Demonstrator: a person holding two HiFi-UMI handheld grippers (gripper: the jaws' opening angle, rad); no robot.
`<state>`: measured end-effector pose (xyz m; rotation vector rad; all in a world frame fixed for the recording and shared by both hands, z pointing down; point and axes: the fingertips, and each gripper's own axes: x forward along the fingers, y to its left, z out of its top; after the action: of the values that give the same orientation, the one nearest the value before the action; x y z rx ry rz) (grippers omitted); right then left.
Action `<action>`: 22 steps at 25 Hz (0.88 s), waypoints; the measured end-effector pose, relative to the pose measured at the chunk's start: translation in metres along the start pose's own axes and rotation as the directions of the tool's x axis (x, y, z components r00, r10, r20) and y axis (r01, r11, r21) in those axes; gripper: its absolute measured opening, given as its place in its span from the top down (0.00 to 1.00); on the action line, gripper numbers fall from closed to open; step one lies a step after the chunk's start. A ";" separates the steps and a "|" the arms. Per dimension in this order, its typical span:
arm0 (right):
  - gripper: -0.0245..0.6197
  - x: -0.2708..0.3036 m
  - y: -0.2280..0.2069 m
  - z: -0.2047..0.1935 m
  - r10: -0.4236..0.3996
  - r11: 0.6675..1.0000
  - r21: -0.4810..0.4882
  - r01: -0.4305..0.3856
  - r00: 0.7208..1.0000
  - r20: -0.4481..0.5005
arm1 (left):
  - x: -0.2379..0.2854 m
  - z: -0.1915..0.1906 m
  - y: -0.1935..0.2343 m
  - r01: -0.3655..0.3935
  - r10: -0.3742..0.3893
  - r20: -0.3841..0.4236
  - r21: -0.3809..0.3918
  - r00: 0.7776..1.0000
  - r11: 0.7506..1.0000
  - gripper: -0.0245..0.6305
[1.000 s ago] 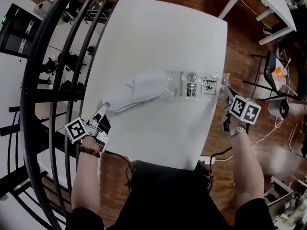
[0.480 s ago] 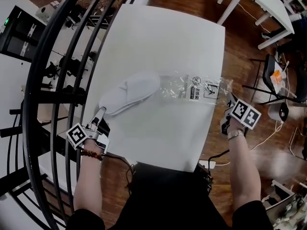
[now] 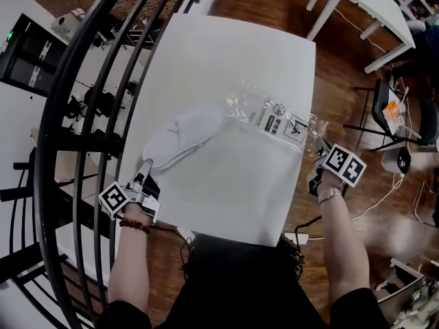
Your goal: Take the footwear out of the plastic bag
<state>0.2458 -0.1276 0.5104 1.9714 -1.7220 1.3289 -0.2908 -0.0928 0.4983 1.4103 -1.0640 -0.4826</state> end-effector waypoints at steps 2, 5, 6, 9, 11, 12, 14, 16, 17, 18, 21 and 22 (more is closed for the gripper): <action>0.95 0.002 0.005 -0.005 0.016 1.000 -0.016 -0.017 1.000 -0.021 | 0.000 0.000 0.007 -0.041 0.042 -0.007 0.036 0.999 0.999 0.84; 0.87 0.004 0.006 -0.009 0.028 0.999 -0.040 -0.030 0.998 -0.047 | -0.002 -0.003 0.020 -0.147 0.151 -0.021 0.135 0.988 0.980 0.80; 0.83 0.004 0.005 -0.010 0.025 0.998 -0.051 -0.028 0.998 -0.053 | -0.003 -0.004 0.022 -0.177 0.185 -0.027 0.176 0.982 0.968 0.74; 0.76 0.002 0.003 -0.012 0.000 0.995 -0.097 -0.005 0.999 -0.054 | -0.007 -0.005 0.029 -0.264 0.289 -0.037 0.308 0.957 0.914 0.62; 0.75 -0.001 0.002 -0.012 -0.015 0.992 -0.127 0.009 0.999 -0.046 | -0.013 -0.004 0.035 -0.315 0.354 -0.029 0.392 0.935 0.864 0.58; 0.75 -0.004 0.002 -0.011 -0.021 0.990 -0.142 0.015 0.999 -0.041 | -0.016 -0.003 0.037 -0.336 0.381 -0.020 0.428 0.924 0.839 0.57; 0.75 -0.010 0.003 -0.008 -0.033 0.984 -0.175 0.028 0.999 -0.025 | -0.021 0.000 0.037 -0.367 0.417 0.007 0.488 0.909 0.792 0.57; 0.75 -0.020 0.009 -0.001 -0.046 0.975 -0.217 0.044 0.999 -0.004 | -0.023 0.004 0.030 -0.378 0.429 0.037 0.544 0.903 0.749 0.58; 0.75 -0.024 0.012 0.001 -0.050 0.971 -0.236 0.050 0.999 0.006 | -0.024 0.005 0.025 -0.378 0.428 0.053 0.574 0.902 0.726 0.59; 0.75 -0.027 0.013 0.002 -0.049 0.967 -0.249 0.051 0.999 0.014 | -0.025 0.006 0.019 -0.377 0.425 0.069 0.603 0.903 0.703 0.61; 0.75 -0.031 0.016 0.001 -0.029 0.956 -0.292 0.038 0.999 0.037 | -0.026 0.000 -0.001 -0.359 0.399 0.101 0.668 0.911 0.652 0.67; 0.75 -0.034 0.020 0.002 -0.013 0.949 -0.314 0.026 0.999 0.045 | -0.025 -0.005 -0.008 -0.349 0.386 0.107 0.685 0.916 0.640 0.69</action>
<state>0.2323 -0.1112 0.4771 1.8400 -1.7981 0.9404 -0.2968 -0.0708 0.4834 1.7671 -1.5439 0.3102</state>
